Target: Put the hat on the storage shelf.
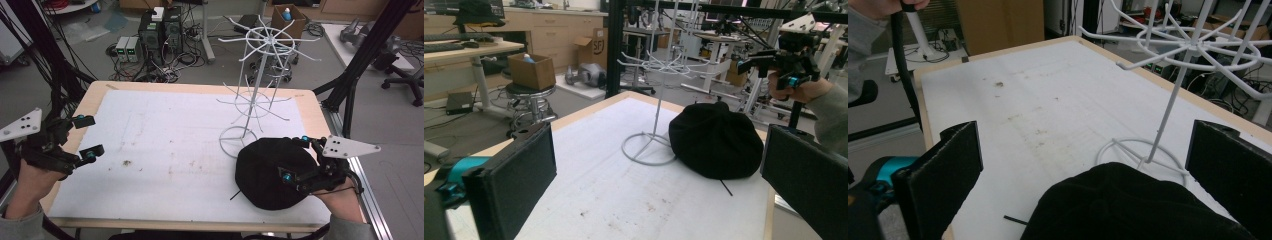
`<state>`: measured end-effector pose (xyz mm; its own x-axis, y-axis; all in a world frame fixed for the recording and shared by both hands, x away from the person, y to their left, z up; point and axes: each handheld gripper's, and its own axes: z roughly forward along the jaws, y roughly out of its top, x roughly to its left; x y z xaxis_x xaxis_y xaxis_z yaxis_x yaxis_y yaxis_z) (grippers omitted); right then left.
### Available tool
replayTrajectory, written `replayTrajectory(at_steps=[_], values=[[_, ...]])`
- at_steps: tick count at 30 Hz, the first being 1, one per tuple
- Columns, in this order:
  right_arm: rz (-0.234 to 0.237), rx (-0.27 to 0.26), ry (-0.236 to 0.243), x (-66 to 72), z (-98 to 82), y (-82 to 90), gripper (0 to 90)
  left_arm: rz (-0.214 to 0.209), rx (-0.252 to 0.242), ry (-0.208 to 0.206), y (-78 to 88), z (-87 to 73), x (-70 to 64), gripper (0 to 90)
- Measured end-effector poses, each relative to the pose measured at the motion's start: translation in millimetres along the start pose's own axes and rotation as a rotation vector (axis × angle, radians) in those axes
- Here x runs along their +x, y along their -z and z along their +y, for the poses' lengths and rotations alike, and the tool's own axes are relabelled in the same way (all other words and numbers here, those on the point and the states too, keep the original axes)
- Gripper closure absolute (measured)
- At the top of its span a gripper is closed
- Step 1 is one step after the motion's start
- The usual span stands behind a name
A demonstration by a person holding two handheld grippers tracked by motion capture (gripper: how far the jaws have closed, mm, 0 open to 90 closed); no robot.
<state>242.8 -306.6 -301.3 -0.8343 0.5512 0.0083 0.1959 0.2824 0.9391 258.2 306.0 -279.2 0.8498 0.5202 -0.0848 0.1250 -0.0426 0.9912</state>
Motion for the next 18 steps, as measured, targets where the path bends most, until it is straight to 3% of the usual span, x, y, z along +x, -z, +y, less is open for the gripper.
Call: replayTrajectory(at_steps=[4, 18], values=[[-0.021, 0.02, 0.002, -3.6, -6.4, -5.3, 0.7, 0.001, 0.003, 0.005, 0.0, -1.2, 1.1, 1.7], [-0.013, 0.072, -0.01, -4.6, -32.6, -22.4, 0.7, 0.012, 0.017, 0.013, -1.2, -4.1, 4.1, 1.7]])
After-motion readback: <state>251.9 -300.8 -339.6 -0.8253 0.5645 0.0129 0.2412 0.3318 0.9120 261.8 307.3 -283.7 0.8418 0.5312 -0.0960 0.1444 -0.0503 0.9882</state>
